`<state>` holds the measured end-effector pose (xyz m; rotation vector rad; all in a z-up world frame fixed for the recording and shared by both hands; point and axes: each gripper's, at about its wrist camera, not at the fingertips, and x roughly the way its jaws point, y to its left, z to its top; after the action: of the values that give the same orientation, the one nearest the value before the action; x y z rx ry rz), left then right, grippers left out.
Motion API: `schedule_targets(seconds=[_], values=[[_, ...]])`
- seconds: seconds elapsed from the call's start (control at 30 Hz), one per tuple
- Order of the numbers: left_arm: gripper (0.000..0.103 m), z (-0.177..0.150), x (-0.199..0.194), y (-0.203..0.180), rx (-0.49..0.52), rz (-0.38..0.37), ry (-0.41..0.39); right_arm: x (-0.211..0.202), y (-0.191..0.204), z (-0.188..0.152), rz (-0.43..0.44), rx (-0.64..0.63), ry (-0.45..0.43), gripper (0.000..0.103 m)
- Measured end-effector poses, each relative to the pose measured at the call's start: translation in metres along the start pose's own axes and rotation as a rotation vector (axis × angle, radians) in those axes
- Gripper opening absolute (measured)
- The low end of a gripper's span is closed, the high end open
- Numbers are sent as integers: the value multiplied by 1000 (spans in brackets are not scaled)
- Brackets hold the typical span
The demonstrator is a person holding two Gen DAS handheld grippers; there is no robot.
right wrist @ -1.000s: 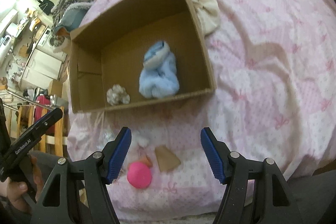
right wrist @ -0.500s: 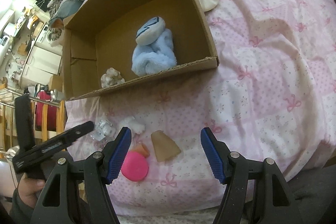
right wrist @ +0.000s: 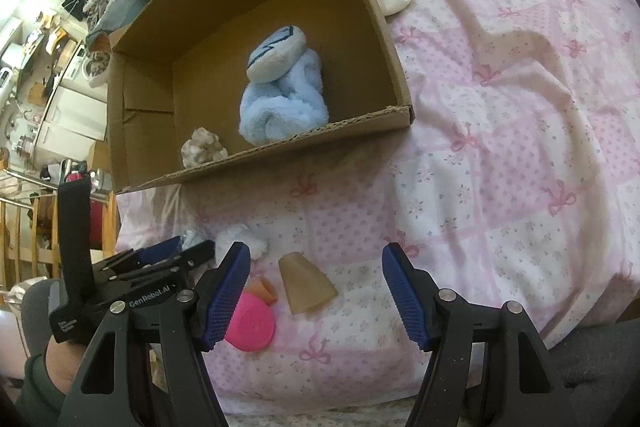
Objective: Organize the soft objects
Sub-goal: 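Grasp the clear plastic bag with the left gripper while the right gripper grasps the tan piece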
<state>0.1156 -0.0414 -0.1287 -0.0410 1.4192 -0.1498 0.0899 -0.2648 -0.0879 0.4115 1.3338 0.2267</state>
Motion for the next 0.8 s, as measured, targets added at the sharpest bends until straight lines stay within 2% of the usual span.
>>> schedule_targets(seconds=[0.2, 0.37, 0.47, 0.63, 0.67, 0.7, 0.8], values=[[35, 0, -44, 8, -21, -38, -85, 2, 1, 0, 5, 0, 5, 72], [35, -13, -77, 18, -36, -71, -116, 5, 3, -2, 39, -8, 29, 72], [35, -27, -85, 26, -43, -65, -122, 10, 7, -5, 53, -31, 59, 72], [35, -40, -81, 39, -87, -54, -131, 21, 20, -12, 7, -102, 97, 72], [35, -41, -78, 39, -95, -42, -136, 25, 23, -13, -8, -119, 106, 69], [35, -40, -75, 37, -105, -27, -139, 28, 26, -14, -21, -135, 116, 61], [35, -39, -73, 36, -111, -30, -143, 36, 34, -16, -47, -170, 136, 57]])
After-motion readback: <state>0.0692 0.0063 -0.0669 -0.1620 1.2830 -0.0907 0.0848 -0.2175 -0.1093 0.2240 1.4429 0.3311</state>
